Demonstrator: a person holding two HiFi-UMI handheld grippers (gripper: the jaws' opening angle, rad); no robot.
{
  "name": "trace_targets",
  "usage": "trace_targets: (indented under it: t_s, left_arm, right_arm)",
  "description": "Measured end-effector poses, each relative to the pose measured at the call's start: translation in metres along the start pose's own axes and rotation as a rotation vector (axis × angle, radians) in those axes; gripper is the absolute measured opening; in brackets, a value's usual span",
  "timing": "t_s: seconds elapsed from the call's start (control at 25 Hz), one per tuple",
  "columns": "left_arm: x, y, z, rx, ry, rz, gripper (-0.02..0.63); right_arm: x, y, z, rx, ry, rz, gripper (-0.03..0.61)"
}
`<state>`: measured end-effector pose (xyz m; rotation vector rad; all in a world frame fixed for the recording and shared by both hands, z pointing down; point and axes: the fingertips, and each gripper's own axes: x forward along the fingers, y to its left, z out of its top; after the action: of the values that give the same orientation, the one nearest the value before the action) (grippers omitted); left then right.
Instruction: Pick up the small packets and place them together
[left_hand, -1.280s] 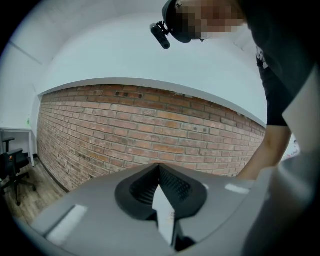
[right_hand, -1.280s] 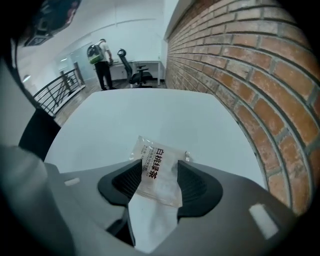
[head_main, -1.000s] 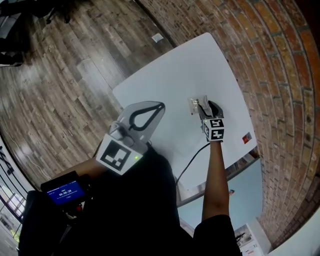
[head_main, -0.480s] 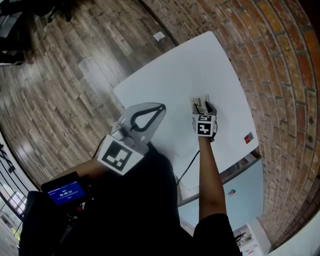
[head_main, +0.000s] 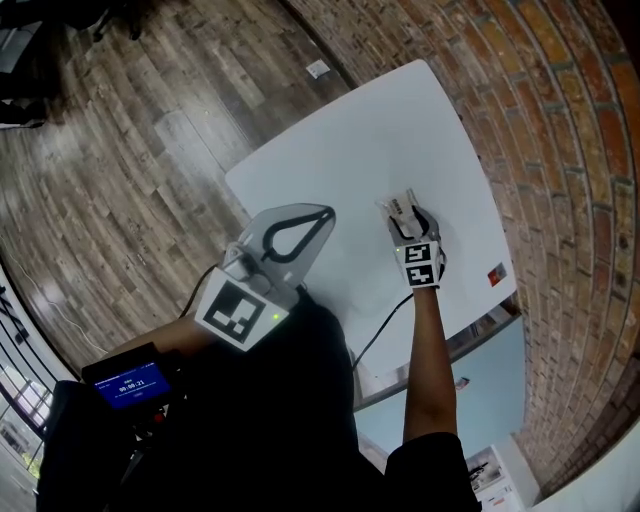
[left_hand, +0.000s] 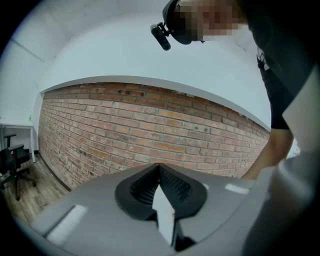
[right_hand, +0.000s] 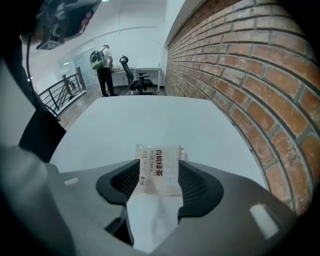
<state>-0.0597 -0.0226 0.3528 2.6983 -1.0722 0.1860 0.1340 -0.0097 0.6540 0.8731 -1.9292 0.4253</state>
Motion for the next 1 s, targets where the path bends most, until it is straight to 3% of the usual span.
trace_targets:
  t_s: [0.2,0.4,0.52,0.68,1.0]
  left_arm:
    - [-0.005,0.003,-0.005,-0.016,0.005,0.011,0.0]
    - [-0.005,0.002,-0.005,-0.037,-0.002,0.015,0.0]
    - [-0.006,0.0,-0.005,-0.037,-0.001,0.01,0.0]
    - [-0.006,0.001,-0.008,-0.059,-0.002,0.011,0.0]
    - [-0.007,-0.002,-0.011,-0.035,0.02,-0.009,0.0]
  right_arm:
    - [-0.01,0.016,-0.005,0.0,-0.03,-0.018,0.244]
    - [0.007,0.01,-0.008,0.004,0.036,-0.078,0.242]
    - [0.011,0.003,0.001,0.01,0.022,-0.097,0.242]
    - [0.019,0.004,-0.006,0.014,0.056,-0.071,0.243]
    - [0.016,0.003,0.004,0.037,0.018,-0.083,0.244]
